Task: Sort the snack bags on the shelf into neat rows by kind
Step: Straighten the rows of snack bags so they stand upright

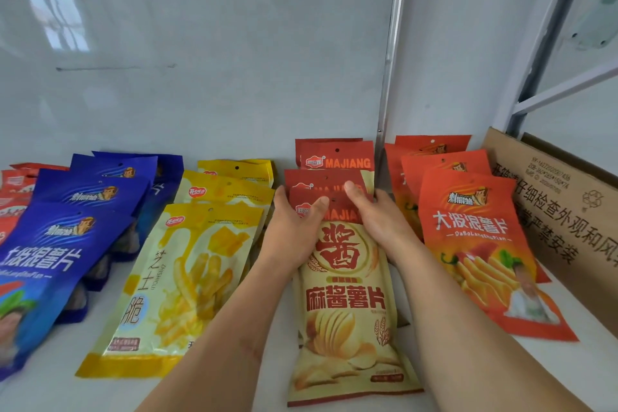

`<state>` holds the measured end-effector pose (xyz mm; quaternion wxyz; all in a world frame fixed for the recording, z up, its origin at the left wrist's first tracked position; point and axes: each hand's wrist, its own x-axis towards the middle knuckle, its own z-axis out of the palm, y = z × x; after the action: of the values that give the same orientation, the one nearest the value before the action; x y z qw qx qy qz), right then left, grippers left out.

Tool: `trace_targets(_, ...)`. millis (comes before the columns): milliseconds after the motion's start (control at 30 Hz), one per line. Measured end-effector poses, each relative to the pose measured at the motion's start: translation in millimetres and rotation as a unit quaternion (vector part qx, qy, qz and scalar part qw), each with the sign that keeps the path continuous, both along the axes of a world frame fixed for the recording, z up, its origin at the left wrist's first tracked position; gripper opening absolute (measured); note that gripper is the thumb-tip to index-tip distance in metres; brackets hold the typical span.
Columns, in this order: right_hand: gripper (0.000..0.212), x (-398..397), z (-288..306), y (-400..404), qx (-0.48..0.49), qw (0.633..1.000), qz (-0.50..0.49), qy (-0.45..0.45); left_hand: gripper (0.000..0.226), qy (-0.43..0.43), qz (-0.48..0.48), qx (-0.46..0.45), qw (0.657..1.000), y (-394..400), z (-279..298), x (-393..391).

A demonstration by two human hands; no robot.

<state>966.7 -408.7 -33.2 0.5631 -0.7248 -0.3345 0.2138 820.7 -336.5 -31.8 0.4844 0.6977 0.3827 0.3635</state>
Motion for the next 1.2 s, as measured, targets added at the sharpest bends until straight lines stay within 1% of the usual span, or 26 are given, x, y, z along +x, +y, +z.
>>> trace_targets(67,0.043,2,3,-2,-0.001,1.000,0.003,-0.004,0.081,0.005,0.003,0.025,1.000,-4,3,-2)
trace_targets(167,0.066,2,4,-3,-0.009,1.000,-0.001,-0.016,0.083,0.029,0.005,0.039,0.999,-11,7,-6)
trace_targets(233,0.070,2,3,-3,-0.013,1.000,-0.008,-0.026,0.086,0.063,0.018,0.066,0.996,-18,9,-7)
trace_targets(300,0.067,1,1,-2,-0.008,1.000,-0.015,-0.023,0.087,0.114,0.041,0.123,0.985,-29,14,-9)
trace_targets(367,0.066,1,-1,-1,-0.006,0.999,-0.030,-0.026,0.081,0.163,0.042,0.204,0.964,-49,14,-14)
trace_targets(433,0.069,3,-1,0,-0.005,0.998,-0.050,-0.034,0.072,0.207,0.018,0.289,0.934,-75,3,-24)
trace_targets(500,0.070,6,3,3,0.002,0.996,-0.067,-0.063,0.069,0.255,-0.010,0.341,0.905,-103,-11,-35)
trace_targets(533,0.077,9,7,5,-0.004,0.993,-0.078,-0.092,0.070,0.280,-0.025,0.351,0.893,-112,-17,-37)
trace_targets(600,0.092,15,14,11,-0.037,0.977,-0.106,-0.181,0.073,0.338,-0.059,0.348,0.872,-119,-29,-38)
trace_targets(633,0.097,15,18,14,-0.053,0.964,-0.112,-0.235,0.072,0.356,-0.067,0.351,0.864,-117,-33,-37)
trace_targets(700,0.095,16,25,21,-0.075,0.937,-0.092,-0.327,0.070,0.366,-0.063,0.366,0.853,-109,-37,-36)
trace_targets(800,0.087,18,28,34,-0.136,0.906,-0.014,-0.400,0.072,0.380,-0.060,0.369,0.846,-101,-39,-36)
trace_targets(900,0.087,24,27,45,-0.211,0.885,0.038,-0.413,0.075,0.382,-0.067,0.363,0.847,-98,-40,-37)
trace_targets(967,0.090,27,23,50,-0.241,0.879,0.053,-0.407,0.073,0.377,-0.068,0.364,0.849,-96,-41,-36)
trace_targets(1200,0.098,28,16,68,-0.289,0.872,0.077,-0.388,0.066,0.374,-0.078,0.361,0.851,-88,-42,-30)
